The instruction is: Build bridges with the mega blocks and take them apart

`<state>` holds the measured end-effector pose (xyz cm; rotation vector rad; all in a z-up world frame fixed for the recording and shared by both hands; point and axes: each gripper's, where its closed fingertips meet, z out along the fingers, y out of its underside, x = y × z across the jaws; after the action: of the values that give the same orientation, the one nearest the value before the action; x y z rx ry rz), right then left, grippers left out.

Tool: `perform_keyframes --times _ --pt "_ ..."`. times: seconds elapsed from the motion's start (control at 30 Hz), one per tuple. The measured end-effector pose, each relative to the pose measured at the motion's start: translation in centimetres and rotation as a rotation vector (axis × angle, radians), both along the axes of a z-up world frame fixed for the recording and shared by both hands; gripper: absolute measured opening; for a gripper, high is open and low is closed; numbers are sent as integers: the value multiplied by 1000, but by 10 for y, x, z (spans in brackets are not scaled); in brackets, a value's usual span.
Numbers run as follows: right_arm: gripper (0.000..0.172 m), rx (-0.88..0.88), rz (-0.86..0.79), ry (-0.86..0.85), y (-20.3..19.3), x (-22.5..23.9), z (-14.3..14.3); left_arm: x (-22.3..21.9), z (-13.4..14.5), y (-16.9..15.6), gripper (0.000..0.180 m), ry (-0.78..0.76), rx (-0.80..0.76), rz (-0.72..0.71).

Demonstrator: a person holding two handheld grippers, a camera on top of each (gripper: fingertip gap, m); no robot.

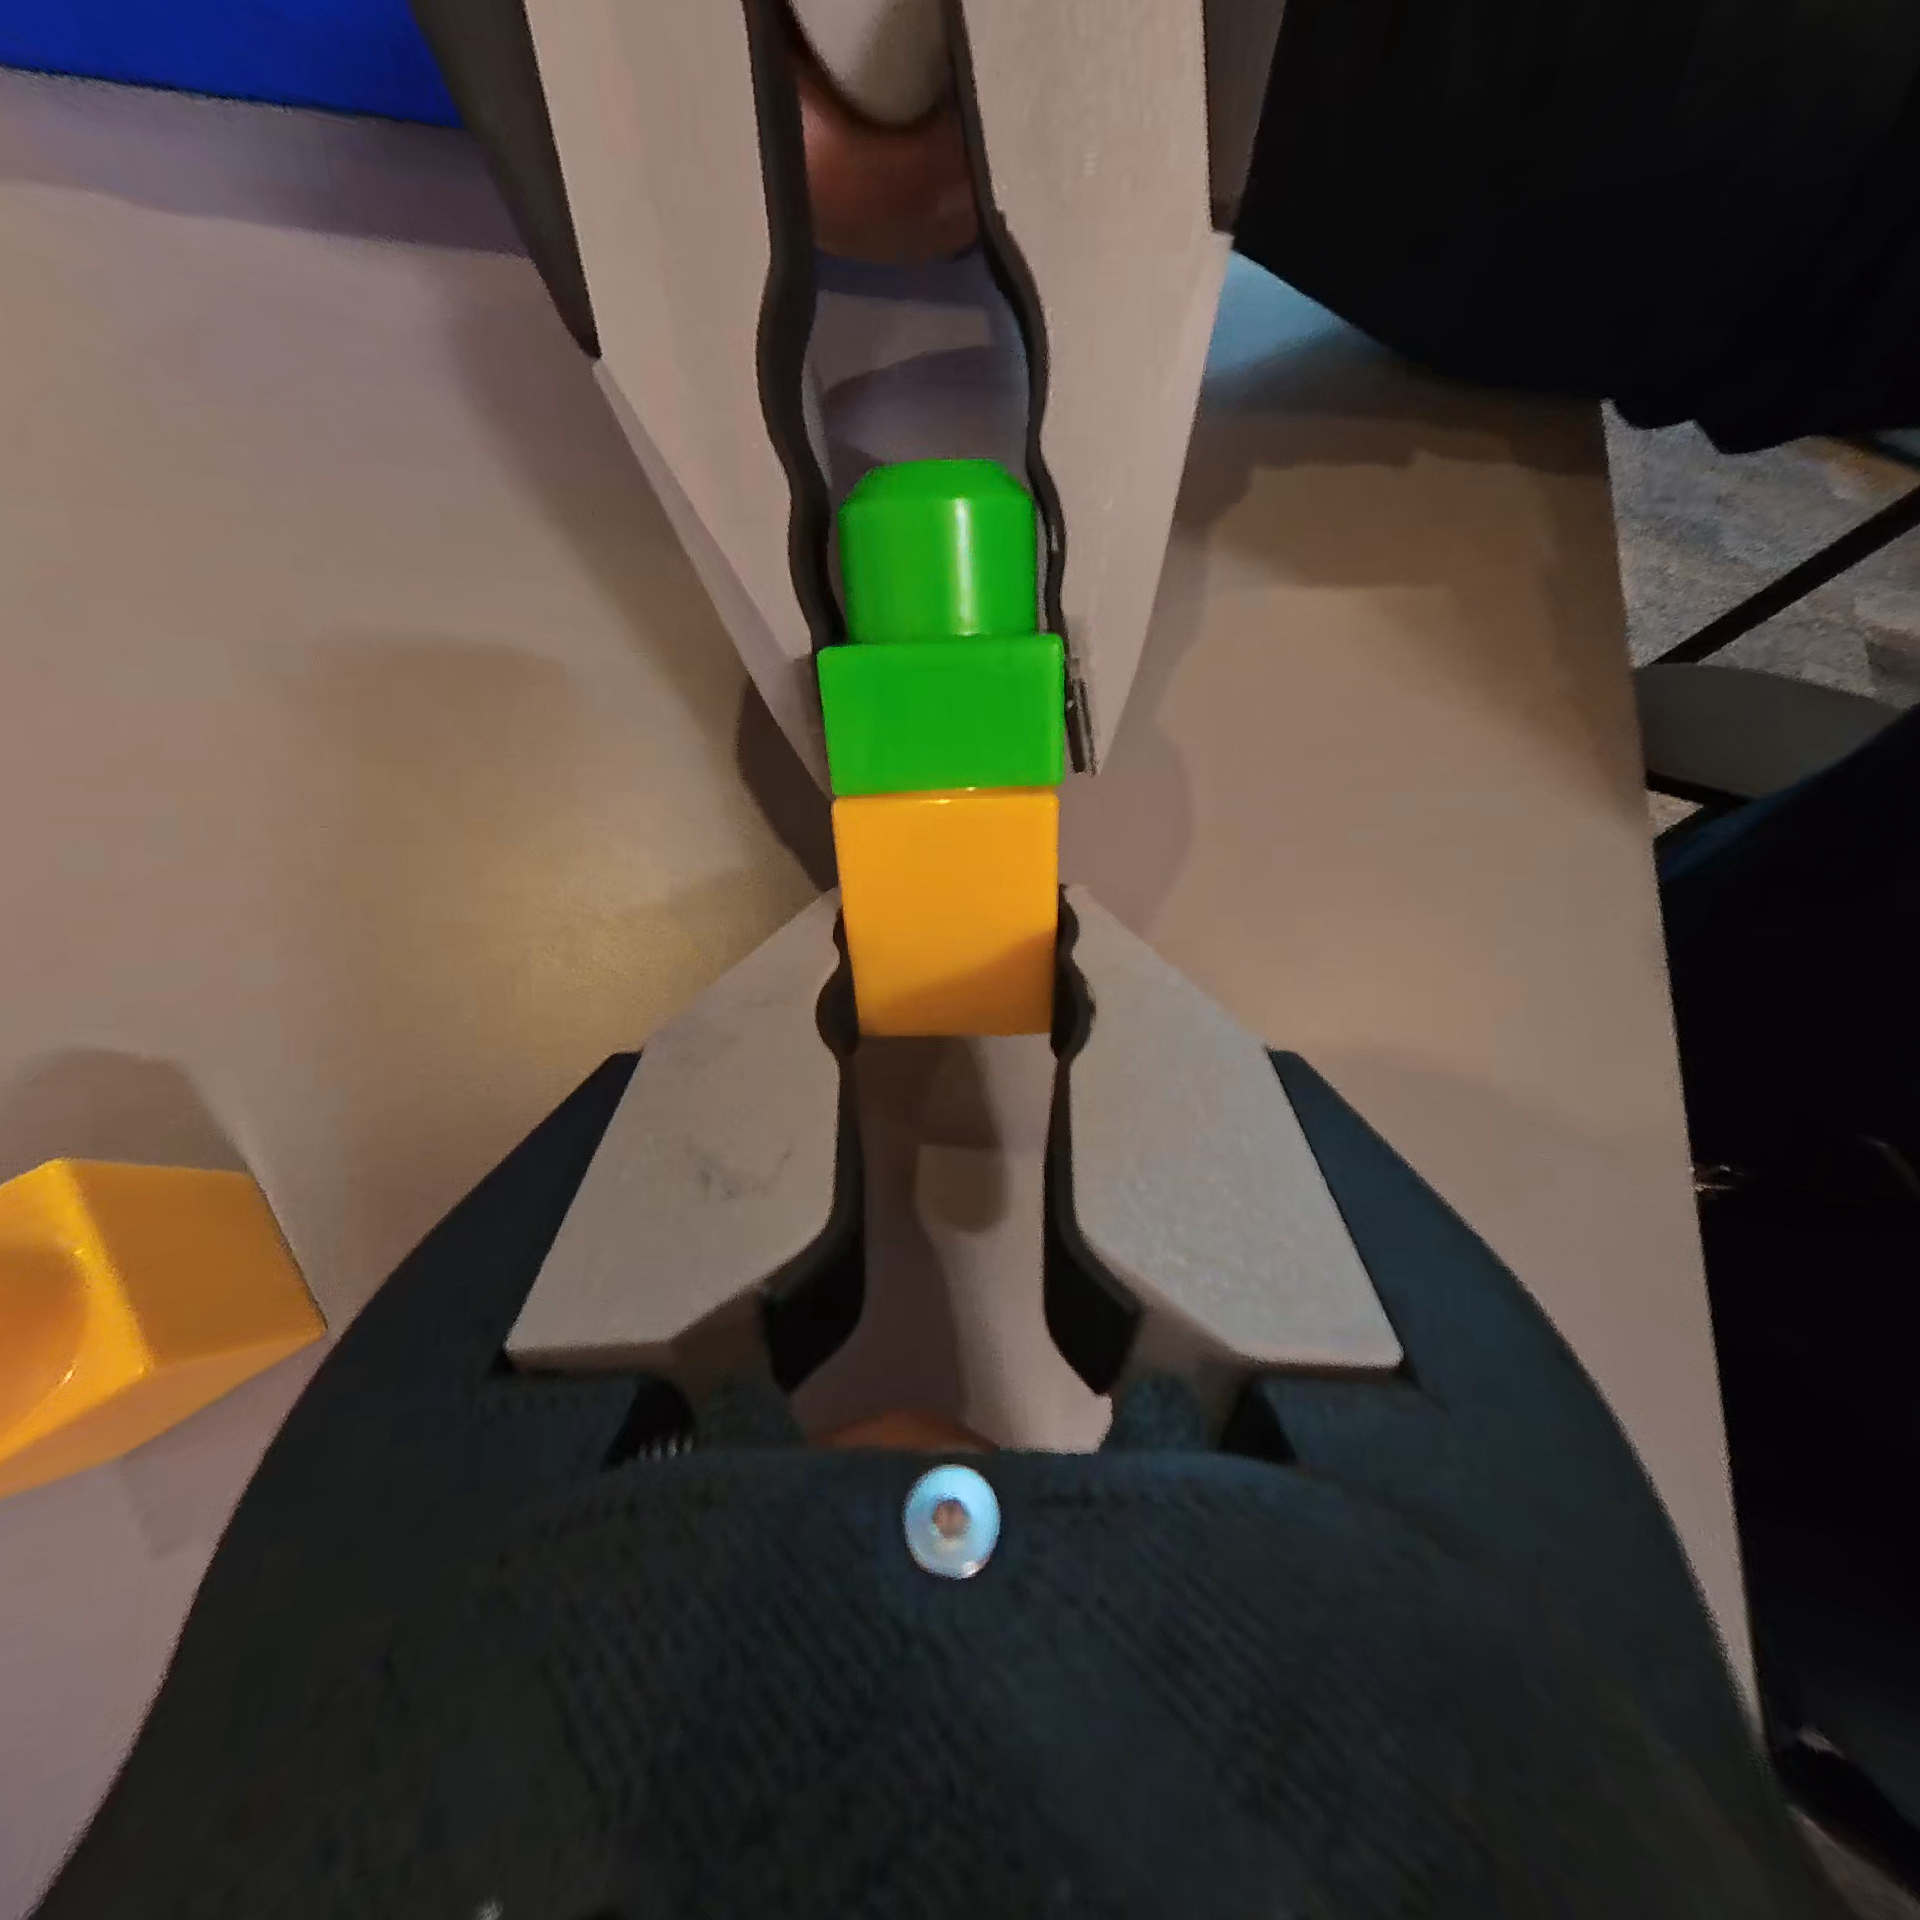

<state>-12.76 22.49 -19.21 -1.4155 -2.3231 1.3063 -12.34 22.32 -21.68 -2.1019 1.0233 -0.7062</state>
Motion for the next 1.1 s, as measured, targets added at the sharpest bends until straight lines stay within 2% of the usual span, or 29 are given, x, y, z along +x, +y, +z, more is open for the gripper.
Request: perform_keyframes --times 0.3,0.43,0.63,0.73,0.93,1.1 --pt "33 -8 6 -31 -4 -2 -6 0 -8 -1 32 50 -12 -5" --pt "32 -11 9 -4 -3 1 3 4 3 0 32 -5 10 -3" --pt "32 159 57 -34 -8 7 -8 6 -5 -5 32 57 13 -29" --pt "32 180 43 -23 -7 4 -6 3 -2 -3 32 60 22 -16" --pt "32 123 4 -77 -5 -1 -16 -1 -13 -2 32 103 -8 1" --pt "33 63 -18 -85 -5 -2 -12 -1 -10 -2 32 79 -15 9"
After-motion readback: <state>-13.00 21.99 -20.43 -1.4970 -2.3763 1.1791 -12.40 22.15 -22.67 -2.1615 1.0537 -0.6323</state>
